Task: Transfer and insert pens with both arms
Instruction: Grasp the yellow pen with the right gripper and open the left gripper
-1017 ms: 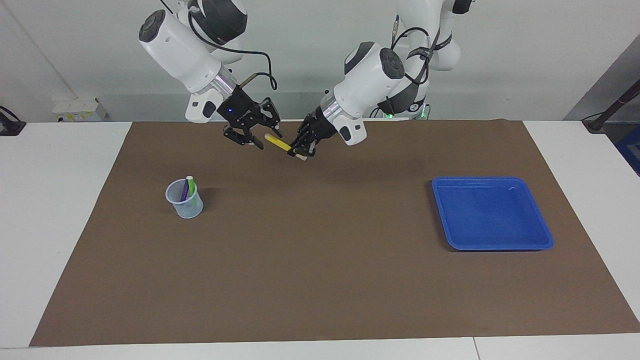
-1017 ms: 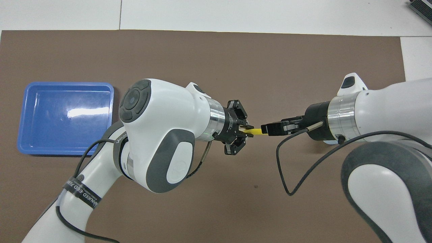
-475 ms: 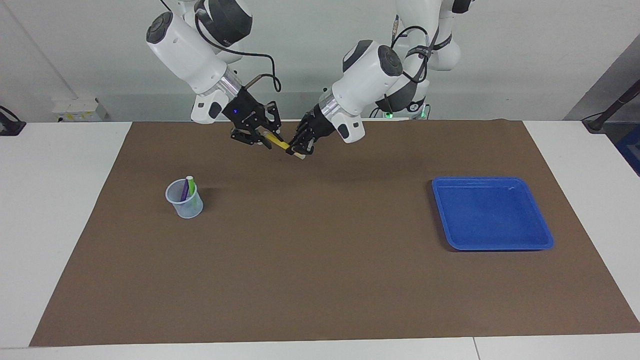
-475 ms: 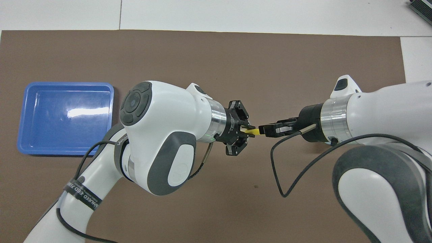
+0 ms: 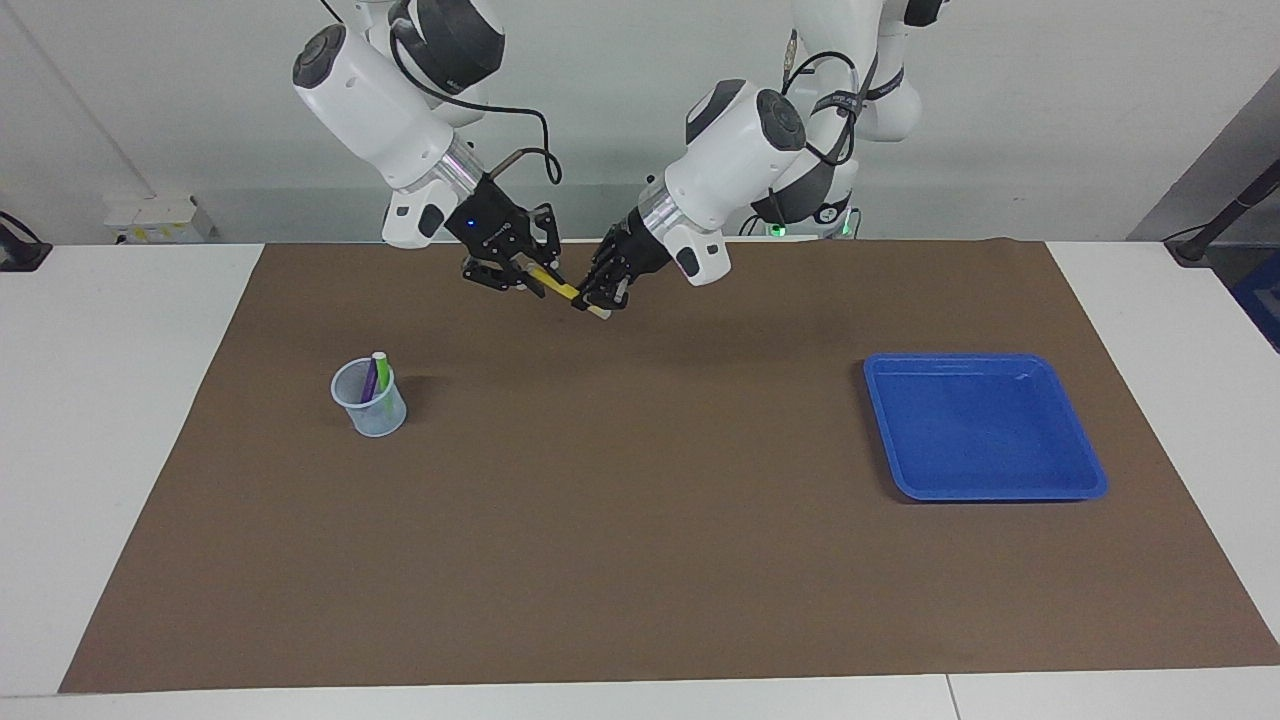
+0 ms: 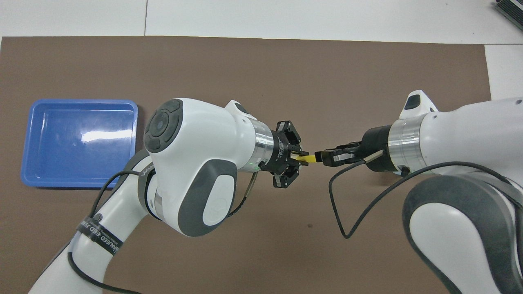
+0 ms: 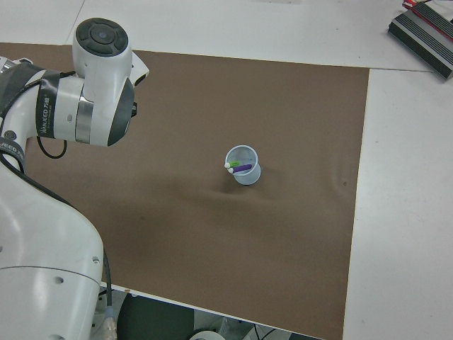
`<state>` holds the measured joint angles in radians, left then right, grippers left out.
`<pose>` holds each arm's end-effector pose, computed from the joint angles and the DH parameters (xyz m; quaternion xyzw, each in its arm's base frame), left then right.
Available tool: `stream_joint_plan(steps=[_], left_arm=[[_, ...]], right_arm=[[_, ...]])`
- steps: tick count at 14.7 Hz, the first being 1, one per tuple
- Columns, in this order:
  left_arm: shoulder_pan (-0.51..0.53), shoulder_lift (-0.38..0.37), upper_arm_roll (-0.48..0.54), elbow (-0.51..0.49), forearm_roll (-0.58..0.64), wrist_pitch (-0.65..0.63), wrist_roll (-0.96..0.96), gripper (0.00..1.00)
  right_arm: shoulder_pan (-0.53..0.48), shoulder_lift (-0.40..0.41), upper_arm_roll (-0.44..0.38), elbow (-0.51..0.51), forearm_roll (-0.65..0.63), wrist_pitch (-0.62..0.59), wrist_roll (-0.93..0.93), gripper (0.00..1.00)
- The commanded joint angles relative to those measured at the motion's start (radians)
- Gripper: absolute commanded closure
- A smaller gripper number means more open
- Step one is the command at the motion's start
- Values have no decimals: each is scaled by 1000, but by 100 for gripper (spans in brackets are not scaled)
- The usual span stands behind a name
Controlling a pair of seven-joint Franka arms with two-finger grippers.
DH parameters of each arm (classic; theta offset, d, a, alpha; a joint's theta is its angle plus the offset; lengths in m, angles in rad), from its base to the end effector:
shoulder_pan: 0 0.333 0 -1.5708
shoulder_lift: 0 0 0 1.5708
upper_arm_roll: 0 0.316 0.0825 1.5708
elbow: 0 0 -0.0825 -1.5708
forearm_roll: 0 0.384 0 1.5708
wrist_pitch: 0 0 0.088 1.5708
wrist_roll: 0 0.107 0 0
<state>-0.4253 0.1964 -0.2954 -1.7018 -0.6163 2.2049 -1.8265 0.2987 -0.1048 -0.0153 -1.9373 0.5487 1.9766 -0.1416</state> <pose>0.4842 -0.4329 0.5182 0.7171 0.6139 -0.2399 0.2264 0.5152 0.1843 0.5520 -0.9570 -0.1157 -0.0508 0.2610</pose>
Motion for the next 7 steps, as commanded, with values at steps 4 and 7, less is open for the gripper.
stream_joint_plan(steps=[4,7], left_arm=[[-13,-26,15,-35,-19,22,-16,100],[-12,-26,15,-35,-19,21,-16,100]], right_arm=[[2,-6,2,-9,8,10,-26,100],[0,-6,2,-9,8,4,-26,100]])
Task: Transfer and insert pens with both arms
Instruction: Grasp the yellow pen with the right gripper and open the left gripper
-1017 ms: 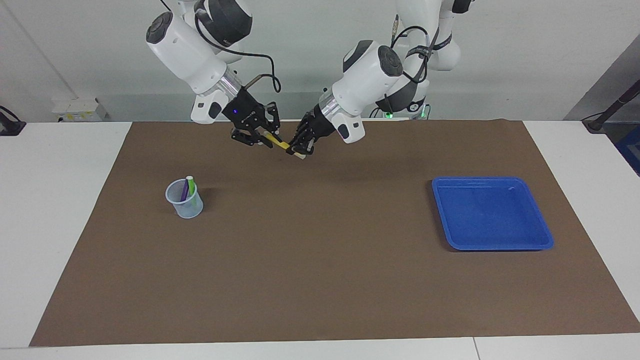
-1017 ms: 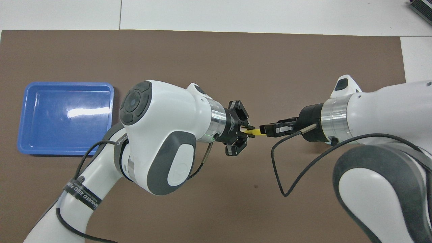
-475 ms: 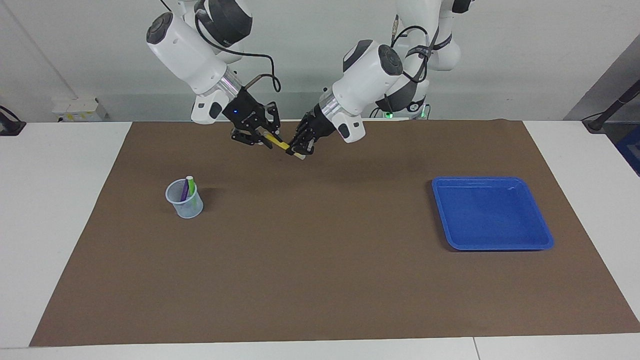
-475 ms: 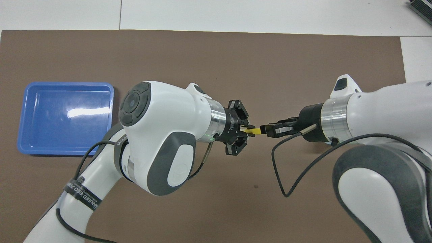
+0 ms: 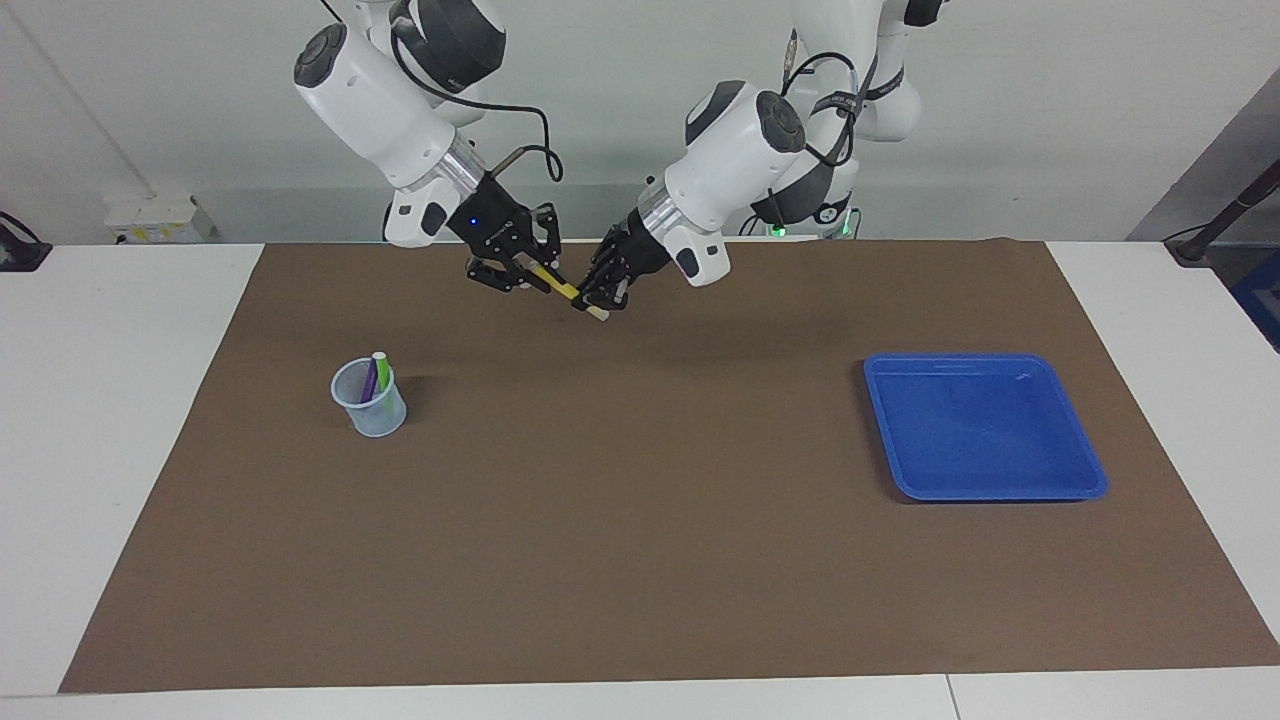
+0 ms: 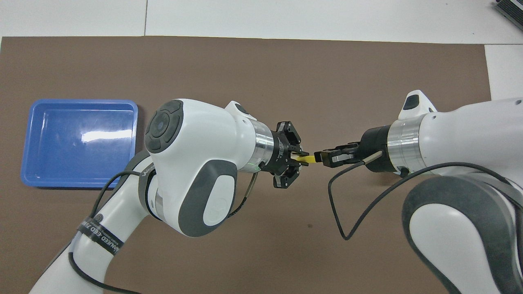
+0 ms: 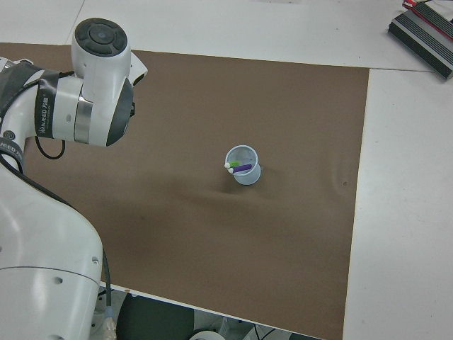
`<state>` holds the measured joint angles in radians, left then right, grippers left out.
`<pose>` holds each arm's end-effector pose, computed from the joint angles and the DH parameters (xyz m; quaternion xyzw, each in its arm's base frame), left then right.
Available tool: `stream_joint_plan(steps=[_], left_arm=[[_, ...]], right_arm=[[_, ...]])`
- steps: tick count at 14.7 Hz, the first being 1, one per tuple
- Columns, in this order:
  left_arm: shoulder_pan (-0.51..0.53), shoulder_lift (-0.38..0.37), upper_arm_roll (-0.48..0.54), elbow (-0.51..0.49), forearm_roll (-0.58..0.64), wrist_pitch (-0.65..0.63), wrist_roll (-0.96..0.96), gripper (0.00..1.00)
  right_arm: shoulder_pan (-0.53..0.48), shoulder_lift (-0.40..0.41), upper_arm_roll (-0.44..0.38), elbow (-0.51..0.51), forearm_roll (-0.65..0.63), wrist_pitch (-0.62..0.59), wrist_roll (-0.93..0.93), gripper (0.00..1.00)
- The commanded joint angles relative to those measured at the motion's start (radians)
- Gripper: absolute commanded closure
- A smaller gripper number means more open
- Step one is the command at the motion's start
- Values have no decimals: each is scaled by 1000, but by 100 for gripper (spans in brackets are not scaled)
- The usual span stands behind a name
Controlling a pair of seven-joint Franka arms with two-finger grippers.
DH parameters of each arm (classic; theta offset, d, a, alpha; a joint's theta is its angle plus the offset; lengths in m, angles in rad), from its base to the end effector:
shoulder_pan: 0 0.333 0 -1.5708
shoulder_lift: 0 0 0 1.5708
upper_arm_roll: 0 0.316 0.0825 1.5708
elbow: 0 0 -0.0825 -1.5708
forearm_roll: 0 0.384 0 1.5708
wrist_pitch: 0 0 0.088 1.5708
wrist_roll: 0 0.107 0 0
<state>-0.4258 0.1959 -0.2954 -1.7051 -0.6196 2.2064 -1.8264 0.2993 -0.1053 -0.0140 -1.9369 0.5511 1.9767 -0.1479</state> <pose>0.4837 -0.4330 0.5170 0.7163 0.6146 -0.2412 0.2260 0.5147 0.1854 0.5526 -0.9563 -0.1193 -0.0518 0.2620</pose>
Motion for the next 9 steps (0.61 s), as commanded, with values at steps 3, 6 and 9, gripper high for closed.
stream_joint_plan(steps=[3,6,9], left_arm=[[-10,-27,15,-31,-16,18,-13,100],[-10,-27,16,-27,-14,18,-22,13],[-13,-35,18,-27,-14,15,-22,0]], right_arm=[[-6,-4,0,-7,4,-1,-21,100],[-11,-2,0,-5,4,-2,-22,100],[-19,-2,-1,-5,4,-4,-35,100]])
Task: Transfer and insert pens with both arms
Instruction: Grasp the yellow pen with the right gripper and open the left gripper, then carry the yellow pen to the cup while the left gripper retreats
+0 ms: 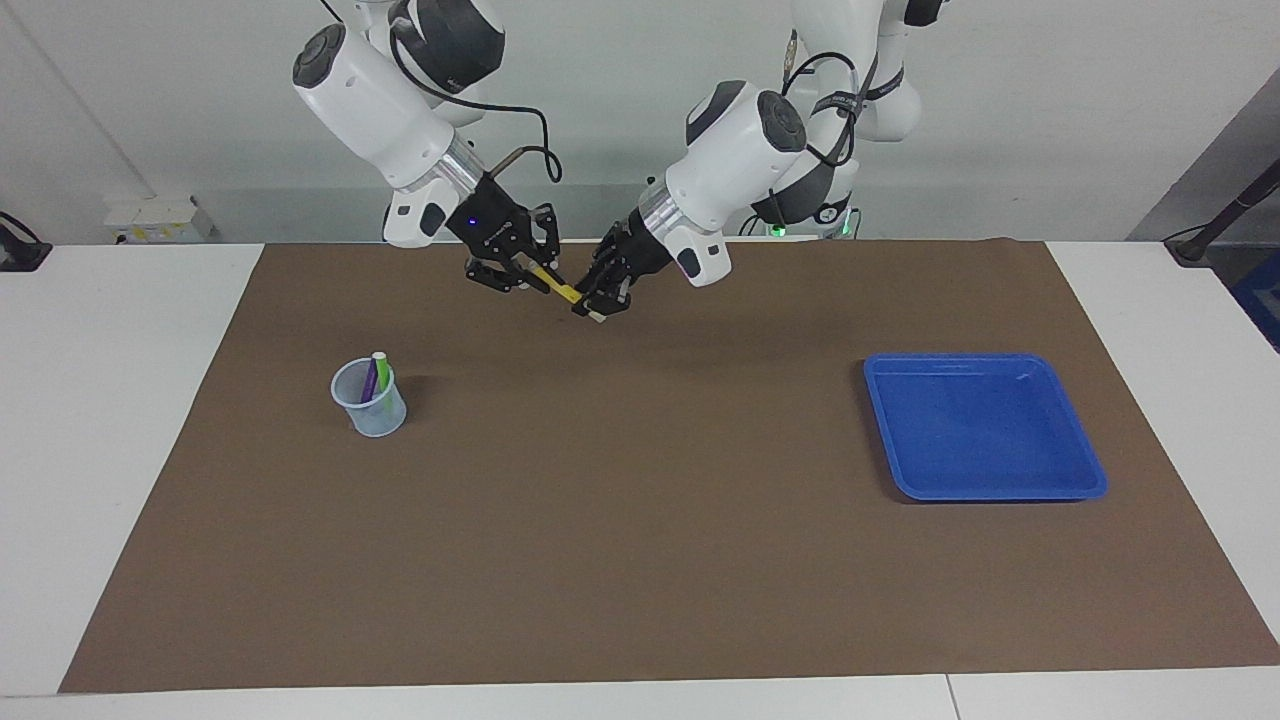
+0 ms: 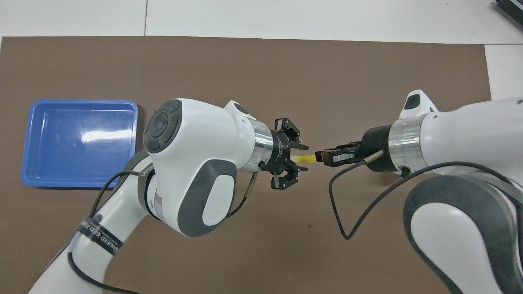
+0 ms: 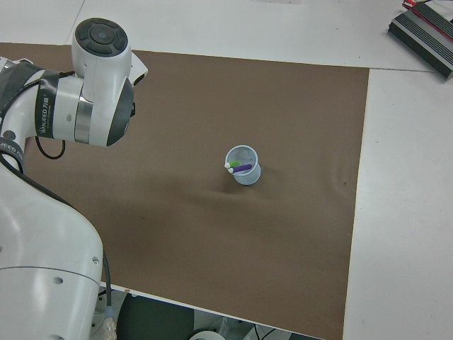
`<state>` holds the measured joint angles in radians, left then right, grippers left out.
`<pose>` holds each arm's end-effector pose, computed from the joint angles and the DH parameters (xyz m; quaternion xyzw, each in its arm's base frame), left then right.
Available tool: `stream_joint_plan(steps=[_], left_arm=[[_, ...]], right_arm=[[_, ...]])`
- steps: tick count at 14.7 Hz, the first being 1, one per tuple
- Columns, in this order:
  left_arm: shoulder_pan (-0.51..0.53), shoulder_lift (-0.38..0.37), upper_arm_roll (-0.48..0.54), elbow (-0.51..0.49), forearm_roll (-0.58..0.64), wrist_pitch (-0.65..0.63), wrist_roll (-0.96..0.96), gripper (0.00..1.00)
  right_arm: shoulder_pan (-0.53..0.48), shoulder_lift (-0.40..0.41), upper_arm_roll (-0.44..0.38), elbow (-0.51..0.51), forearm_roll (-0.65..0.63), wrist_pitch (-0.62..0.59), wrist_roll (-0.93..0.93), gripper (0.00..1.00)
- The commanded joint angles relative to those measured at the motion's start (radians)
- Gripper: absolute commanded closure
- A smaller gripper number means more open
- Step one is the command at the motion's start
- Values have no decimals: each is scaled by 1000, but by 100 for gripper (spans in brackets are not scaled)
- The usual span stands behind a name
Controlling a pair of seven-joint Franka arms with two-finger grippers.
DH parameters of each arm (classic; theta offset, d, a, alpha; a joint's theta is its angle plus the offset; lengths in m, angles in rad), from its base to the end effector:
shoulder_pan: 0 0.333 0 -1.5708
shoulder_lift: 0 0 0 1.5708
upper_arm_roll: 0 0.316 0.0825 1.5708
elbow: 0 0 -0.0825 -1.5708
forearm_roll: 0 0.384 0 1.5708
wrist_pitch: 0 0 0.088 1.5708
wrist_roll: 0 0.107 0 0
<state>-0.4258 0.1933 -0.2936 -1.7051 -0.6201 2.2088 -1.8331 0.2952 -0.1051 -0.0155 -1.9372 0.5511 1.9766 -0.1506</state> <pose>0.4842 -0.4319 0.5188 0.7134 0.6175 -0.2408 0.2275 0.5158 0.1825 0.5523 -0.9565 -0.1178 -0.0526 0.2618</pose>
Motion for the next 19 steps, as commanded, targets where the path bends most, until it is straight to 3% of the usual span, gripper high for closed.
stream_joint_plan(steps=[1,4,8,13,16,19], left_arm=[[-8,-32,16,-27,-12,8,-15,0],[-1,-44,24,-30,2,-1,-2,0],[71,-44,24,-30,85,-29,56,0],[272,-49,24,-22,118,-164,325,0],[399,-63,24,-10,219,-294,473,0],[462,-75,24,-8,290,-314,564,0]], right_arm=[[-21,-2,0,-5,3,-10,-35,100],[-43,-1,0,-2,-19,-12,-67,100],[-82,2,0,3,-147,-12,-84,100],[-114,7,-1,4,-324,-12,-96,100],[-137,7,-1,3,-443,-12,-98,100],[-155,5,-1,0,-516,-12,-107,100]])
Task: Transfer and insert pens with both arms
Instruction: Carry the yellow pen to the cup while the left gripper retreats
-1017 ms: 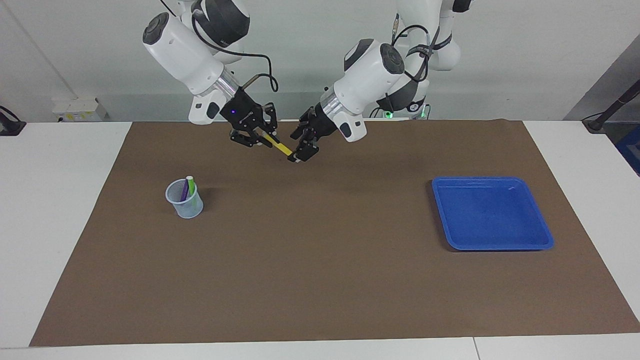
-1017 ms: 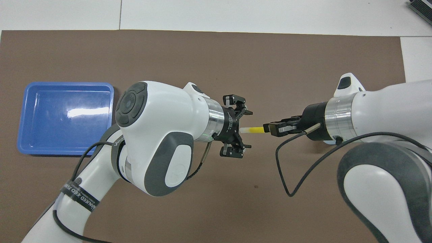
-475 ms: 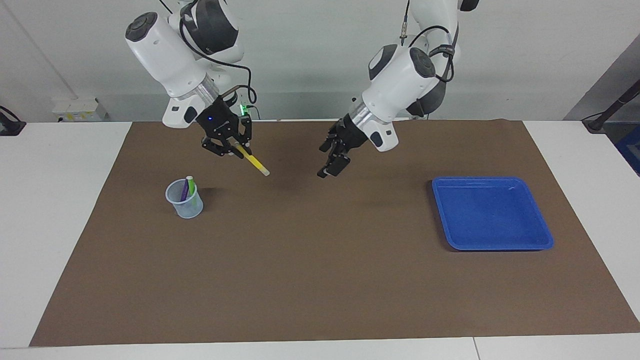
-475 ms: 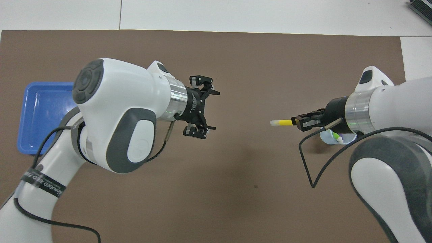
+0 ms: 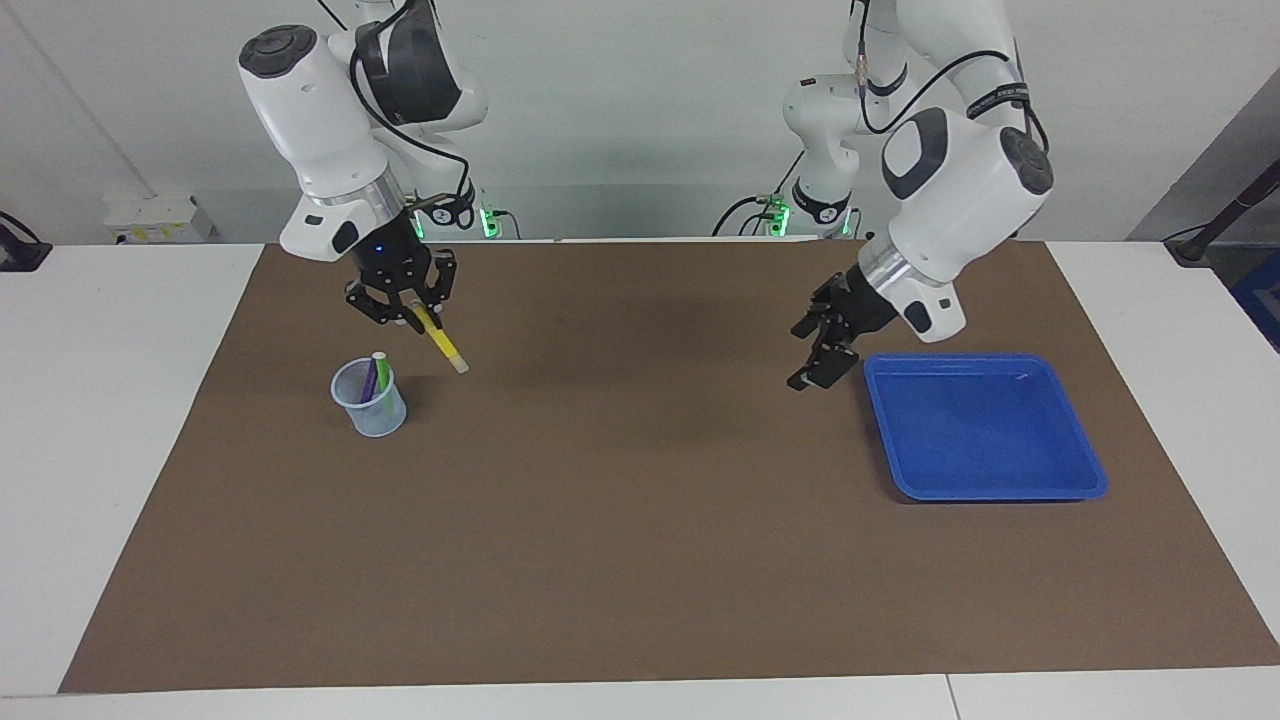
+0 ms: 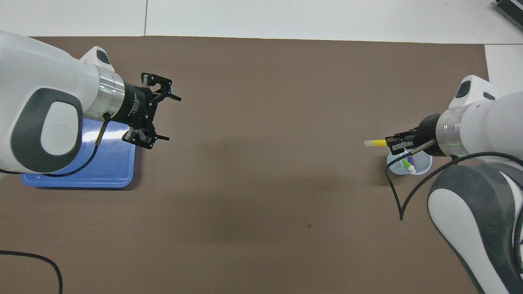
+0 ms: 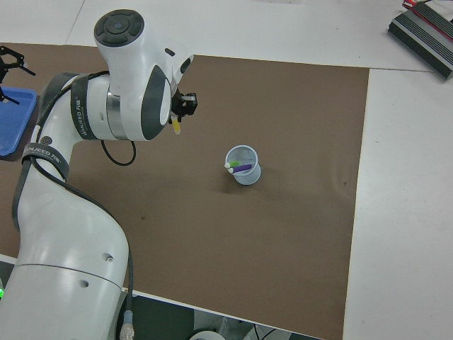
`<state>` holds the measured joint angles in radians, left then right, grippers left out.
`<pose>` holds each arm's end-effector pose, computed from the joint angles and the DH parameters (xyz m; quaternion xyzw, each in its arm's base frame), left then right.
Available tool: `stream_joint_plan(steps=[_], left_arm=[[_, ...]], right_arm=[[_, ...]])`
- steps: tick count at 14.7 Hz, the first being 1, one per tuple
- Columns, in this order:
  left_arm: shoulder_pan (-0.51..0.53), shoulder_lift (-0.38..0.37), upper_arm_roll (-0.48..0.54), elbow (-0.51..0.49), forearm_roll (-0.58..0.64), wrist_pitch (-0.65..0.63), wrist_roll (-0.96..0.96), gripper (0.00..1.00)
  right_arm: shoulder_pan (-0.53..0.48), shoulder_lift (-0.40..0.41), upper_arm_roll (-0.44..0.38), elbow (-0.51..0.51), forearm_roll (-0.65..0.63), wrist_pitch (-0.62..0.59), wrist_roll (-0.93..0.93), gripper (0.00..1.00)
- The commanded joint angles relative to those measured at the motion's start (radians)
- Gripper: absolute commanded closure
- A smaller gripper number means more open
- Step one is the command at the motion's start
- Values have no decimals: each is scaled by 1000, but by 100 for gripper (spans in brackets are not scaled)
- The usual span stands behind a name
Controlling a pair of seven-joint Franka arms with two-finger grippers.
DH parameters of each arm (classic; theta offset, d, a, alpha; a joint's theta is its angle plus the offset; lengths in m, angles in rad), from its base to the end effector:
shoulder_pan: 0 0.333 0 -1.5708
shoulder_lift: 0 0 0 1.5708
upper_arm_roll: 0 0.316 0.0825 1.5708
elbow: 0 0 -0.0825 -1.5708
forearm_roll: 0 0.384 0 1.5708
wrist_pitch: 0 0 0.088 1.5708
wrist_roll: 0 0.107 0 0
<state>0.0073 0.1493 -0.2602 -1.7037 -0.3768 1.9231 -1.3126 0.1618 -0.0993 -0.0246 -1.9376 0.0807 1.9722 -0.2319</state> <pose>0.5923 -0.1708 0.5136 0.8135 0.5461 -0.1132 0.1649 0.5387 0.0792 0.5396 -0.9824 -0.1699 -0.0686 0.0361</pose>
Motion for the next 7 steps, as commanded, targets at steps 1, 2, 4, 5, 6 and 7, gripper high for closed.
stream_joint_plan(steps=[1,2,4,5,6,7], left_arm=[[42,-37,-10,-10,82,-33,70,0],[55,-37,-10,-10,119,-41,117,0],[74,-40,-2,-11,205,-74,221,0],[98,-46,2,-11,251,-100,272,0],[124,-50,6,-11,268,-111,321,0],[152,-53,7,-16,272,-107,346,0]], right_arm=[[-28,0,9,-1,-77,-7,-27,100],[-31,-2,8,-3,-108,-7,-27,100],[-50,-3,9,-6,-154,-16,-58,100],[-57,-3,8,-6,-165,-24,-72,100],[-64,-5,8,-6,-182,-27,-81,100],[-65,-5,8,-6,-199,-35,-90,100]])
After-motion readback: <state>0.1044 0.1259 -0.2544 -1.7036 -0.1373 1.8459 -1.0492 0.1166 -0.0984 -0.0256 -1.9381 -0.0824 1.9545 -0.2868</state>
